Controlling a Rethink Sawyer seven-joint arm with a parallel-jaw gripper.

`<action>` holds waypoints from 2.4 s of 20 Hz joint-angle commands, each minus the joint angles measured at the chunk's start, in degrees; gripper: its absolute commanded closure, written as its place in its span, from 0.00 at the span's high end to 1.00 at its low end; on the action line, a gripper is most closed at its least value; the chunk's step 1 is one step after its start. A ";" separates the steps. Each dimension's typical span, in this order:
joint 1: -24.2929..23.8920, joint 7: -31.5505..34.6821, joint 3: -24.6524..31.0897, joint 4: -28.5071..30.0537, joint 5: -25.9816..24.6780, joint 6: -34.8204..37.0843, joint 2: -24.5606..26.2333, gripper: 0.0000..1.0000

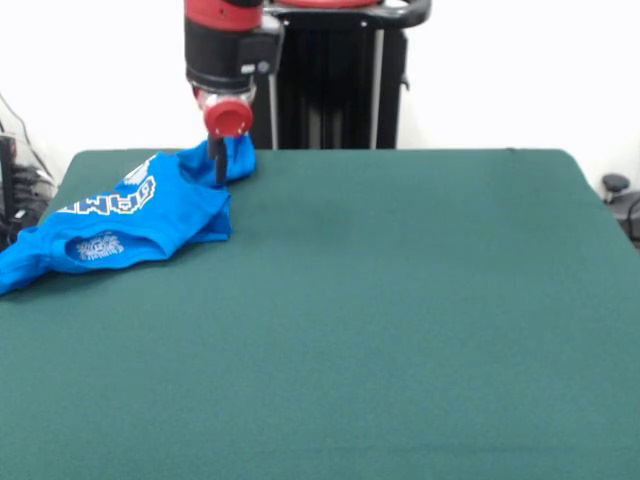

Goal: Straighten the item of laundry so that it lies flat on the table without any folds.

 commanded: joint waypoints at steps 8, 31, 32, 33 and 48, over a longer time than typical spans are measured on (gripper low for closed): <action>12.34 7.83 -5.18 -13.09 8.95 -9.91 17.76 1.00; 13.82 7.59 -6.45 -12.23 8.14 -14.19 16.25 1.00; 14.15 7.41 -6.23 -11.29 8.41 -11.99 14.36 1.00; 14.80 7.61 -6.33 -10.68 9.02 -10.52 13.08 1.00; 17.36 8.85 -5.56 -10.75 11.38 -17.01 15.89 0.00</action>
